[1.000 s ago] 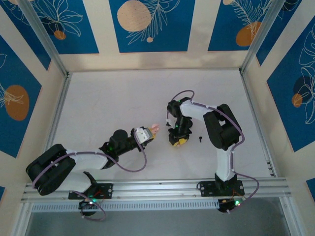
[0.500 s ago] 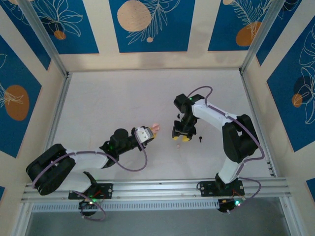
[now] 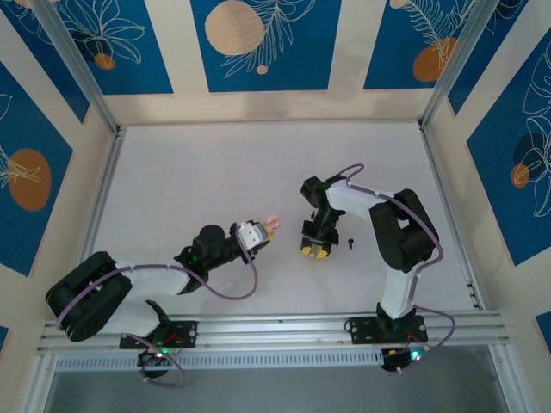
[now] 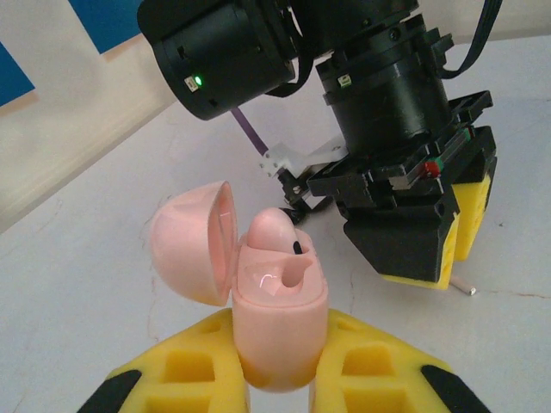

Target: Insert wireless bluetooth earbuds into charging case

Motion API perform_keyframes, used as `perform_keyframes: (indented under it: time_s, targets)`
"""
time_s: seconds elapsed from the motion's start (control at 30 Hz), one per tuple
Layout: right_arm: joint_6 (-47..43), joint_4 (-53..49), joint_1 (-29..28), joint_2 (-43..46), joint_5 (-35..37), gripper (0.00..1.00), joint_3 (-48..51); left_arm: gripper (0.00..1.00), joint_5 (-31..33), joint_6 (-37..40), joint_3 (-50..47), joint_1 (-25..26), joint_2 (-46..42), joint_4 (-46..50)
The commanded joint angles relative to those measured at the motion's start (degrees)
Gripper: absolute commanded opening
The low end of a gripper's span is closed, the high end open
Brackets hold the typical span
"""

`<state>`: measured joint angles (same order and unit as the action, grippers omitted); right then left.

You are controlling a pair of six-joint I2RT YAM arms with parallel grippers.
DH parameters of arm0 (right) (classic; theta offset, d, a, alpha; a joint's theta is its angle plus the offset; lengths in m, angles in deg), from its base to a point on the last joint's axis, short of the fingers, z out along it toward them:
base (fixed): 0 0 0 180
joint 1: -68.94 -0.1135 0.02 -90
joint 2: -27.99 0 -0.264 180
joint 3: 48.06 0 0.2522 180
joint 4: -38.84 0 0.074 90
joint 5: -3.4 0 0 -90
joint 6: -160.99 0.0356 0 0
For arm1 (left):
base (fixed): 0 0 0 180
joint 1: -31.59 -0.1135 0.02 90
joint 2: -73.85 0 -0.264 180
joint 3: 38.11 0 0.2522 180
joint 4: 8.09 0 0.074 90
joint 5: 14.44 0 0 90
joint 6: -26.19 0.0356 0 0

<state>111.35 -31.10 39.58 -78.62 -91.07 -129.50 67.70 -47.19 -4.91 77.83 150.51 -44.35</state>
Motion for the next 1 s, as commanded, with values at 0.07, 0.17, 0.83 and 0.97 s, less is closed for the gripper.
perform_keyframes:
  time_s: [0.07,0.17,0.83,0.97]
  targets:
    - [0.77,0.55,0.14,-1.30,-1.24,0.32,0.71,0.15,-1.28,-0.51,1.30,-0.57,0.41,-0.23]
    - [0.75,0.41,0.10,-1.67,-0.90,0.31,0.88,0.15,-1.28,-0.59,1.30,-0.62,0.41,-0.17]
    - [-1.51,1.56,-0.34,-0.17,4.89,0.21,1.40,0.15,-1.28,-0.45,1.30,-0.60,0.22,0.98]
    - [-1.42,4.32,-1.77,4.86,8.11,0.20,3.13,0.14,-1.90,-0.27,1.39,-0.62,2.15,-0.15]
